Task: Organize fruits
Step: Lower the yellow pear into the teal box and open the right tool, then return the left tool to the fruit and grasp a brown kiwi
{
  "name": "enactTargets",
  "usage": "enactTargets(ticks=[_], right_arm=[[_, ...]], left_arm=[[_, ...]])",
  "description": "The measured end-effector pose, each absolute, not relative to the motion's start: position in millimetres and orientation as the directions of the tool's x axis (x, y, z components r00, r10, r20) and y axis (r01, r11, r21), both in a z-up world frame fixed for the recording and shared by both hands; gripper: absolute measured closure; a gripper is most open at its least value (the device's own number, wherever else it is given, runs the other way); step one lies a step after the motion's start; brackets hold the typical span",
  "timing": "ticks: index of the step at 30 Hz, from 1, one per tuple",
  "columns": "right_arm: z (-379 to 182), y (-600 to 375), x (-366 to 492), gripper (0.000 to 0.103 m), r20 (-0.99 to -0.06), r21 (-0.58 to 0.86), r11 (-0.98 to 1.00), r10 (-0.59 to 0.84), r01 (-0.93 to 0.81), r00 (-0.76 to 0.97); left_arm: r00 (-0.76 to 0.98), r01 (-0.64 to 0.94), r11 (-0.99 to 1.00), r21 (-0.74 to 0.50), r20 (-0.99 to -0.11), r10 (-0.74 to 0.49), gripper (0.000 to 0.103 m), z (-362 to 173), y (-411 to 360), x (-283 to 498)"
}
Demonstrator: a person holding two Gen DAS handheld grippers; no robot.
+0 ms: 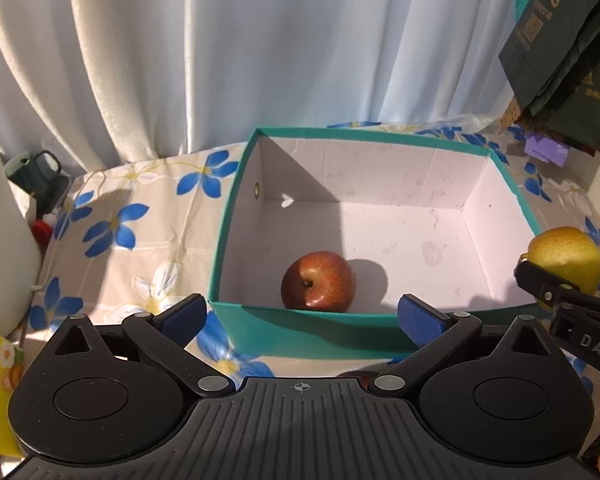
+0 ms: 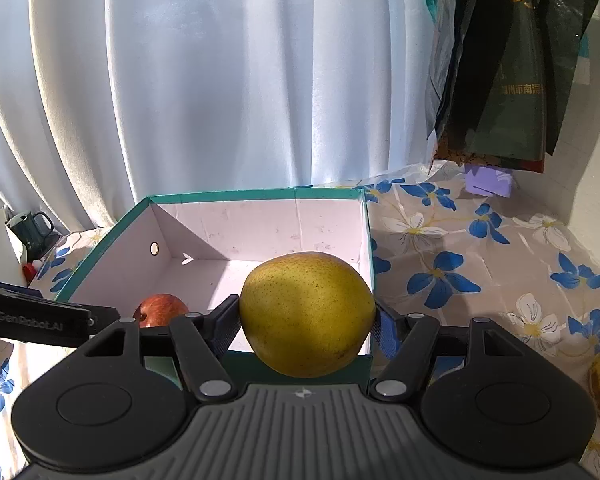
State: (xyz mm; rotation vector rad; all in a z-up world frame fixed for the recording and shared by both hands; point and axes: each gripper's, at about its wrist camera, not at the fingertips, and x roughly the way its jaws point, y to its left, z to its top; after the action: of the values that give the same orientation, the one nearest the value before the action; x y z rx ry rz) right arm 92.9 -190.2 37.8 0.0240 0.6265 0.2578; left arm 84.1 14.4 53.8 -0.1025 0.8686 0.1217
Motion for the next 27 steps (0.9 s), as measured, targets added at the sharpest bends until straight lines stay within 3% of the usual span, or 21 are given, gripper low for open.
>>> enactTargets(ticks=[5,13,27], right_arm=[[30.5,-181.8,103.7,0.035,-0.586,0.089,0.966,0.246,-0.241,0.772],[7.2,-159.8,136.1,0.035,-0.666,0.060,0.964,0.232,-0.259,0.709],[1.7,-141.0,158.6,0.035,-0.759,0.025,0.956,0.208,-0.292,0.617]], left_arm=[[0.636,-0.166,0.978,-0.123,-0.772,0.011,0.000,53.6,27.1,77.5],[0.642,-0.180,0.983,-0.042,-0.762,0.085,0.000,53.4,29.0,70.9],[0.604,-0.180,0.984,-0.006,-0.790,0.106,0.000,44.1,29.7,70.6]])
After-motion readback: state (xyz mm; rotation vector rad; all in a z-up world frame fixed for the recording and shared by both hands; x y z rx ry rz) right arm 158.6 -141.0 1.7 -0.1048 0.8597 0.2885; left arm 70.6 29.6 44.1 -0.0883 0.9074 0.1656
